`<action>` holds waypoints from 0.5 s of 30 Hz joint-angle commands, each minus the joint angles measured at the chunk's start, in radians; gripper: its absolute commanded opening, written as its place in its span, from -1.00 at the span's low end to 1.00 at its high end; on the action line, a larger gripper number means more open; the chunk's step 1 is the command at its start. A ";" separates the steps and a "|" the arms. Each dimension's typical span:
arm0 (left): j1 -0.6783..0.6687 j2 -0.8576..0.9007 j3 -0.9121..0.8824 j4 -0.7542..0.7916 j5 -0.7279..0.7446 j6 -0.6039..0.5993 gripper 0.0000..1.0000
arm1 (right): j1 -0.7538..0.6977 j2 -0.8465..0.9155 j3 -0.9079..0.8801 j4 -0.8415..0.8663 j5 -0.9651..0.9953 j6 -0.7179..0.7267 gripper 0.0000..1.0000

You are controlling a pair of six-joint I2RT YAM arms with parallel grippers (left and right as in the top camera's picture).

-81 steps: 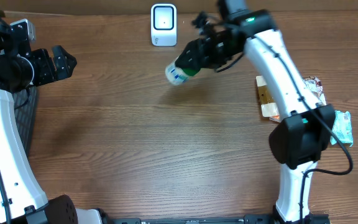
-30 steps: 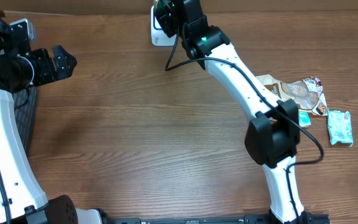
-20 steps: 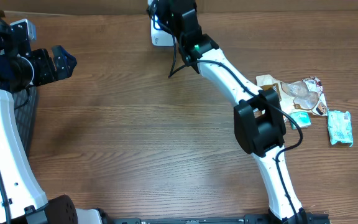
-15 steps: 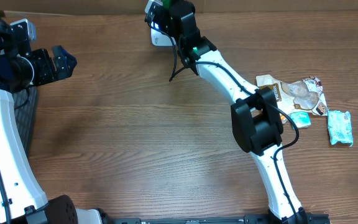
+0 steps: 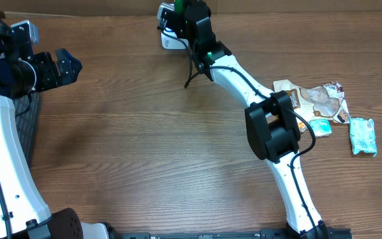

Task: Scan the item barcode
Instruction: 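Hold the jar in front of the white scanner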

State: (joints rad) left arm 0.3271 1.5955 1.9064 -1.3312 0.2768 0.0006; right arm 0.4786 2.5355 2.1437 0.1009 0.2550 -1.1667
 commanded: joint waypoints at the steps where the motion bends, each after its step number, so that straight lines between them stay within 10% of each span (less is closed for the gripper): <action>1: -0.006 0.002 0.003 0.003 0.002 0.015 0.99 | -0.001 -0.006 0.006 0.021 0.014 -0.009 -0.58; 15: -0.007 0.002 0.003 0.003 0.002 0.015 1.00 | 0.020 -0.152 0.006 -0.112 -0.025 0.318 -0.49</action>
State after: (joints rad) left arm 0.3271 1.5955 1.9064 -1.3312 0.2768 0.0006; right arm 0.4858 2.5248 2.1437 0.0029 0.2497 -1.0199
